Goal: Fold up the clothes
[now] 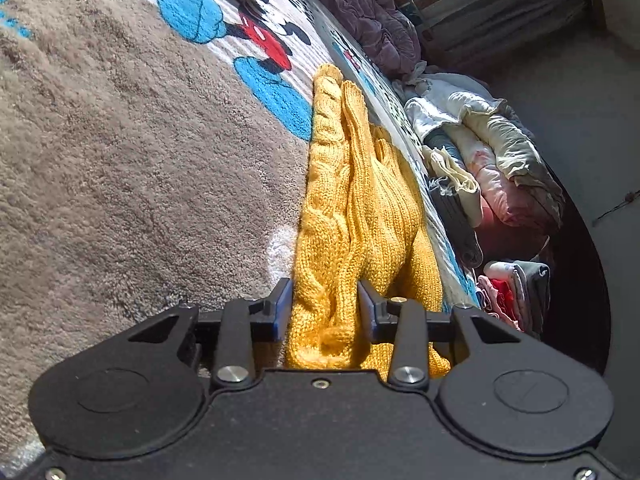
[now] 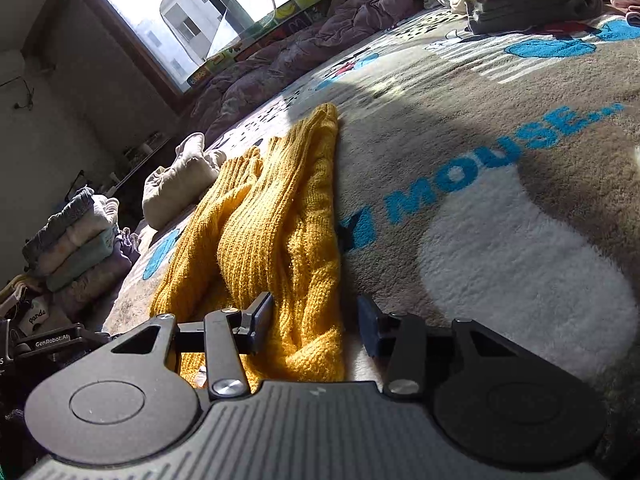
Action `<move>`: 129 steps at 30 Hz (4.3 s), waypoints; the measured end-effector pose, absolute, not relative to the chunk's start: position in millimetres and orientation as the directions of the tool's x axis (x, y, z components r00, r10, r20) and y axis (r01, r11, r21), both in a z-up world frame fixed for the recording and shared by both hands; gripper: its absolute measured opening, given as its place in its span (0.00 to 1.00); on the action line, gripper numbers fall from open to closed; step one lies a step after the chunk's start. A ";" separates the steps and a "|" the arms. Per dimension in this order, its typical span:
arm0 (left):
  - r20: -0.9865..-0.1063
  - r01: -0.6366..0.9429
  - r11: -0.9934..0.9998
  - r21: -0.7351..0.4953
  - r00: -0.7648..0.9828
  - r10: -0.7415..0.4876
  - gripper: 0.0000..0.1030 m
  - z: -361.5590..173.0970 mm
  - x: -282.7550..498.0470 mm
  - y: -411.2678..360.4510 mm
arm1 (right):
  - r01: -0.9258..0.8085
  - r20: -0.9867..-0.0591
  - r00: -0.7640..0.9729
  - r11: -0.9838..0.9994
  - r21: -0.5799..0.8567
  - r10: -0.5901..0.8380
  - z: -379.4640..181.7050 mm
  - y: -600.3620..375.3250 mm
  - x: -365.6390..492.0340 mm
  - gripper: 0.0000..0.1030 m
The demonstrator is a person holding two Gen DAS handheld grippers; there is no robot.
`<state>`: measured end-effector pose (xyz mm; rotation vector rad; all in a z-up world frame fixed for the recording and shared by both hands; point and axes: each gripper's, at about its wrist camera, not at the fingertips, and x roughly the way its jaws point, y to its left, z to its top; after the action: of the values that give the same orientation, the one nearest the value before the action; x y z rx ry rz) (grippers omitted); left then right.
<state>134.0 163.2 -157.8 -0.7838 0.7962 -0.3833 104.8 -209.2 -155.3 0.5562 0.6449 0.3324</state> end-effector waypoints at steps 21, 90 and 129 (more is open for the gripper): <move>-0.501 0.496 0.560 0.663 0.851 -0.161 0.70 -161.6 39.8 67.4 | -0.532 -0.490 0.820 0.710 -0.461 0.296 -146.6 -147.7 13.9 0.68; -0.250 0.413 0.728 -0.547 0.750 -0.613 0.31 -93.6 282.9 144.1 | -0.407 -0.211 0.833 0.825 0.392 0.511 -83.1 -210.8 247.2 0.19; -0.481 0.534 0.836 -0.124 0.705 -0.522 0.58 -120.5 233.3 94.0 | -0.524 -0.385 0.759 0.843 0.116 0.525 -118.2 -166.0 218.2 0.51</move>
<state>233.3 94.0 -120.5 0.0255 0.5267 -0.5869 218.2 -166.0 -118.2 0.0016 0.4195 0.5714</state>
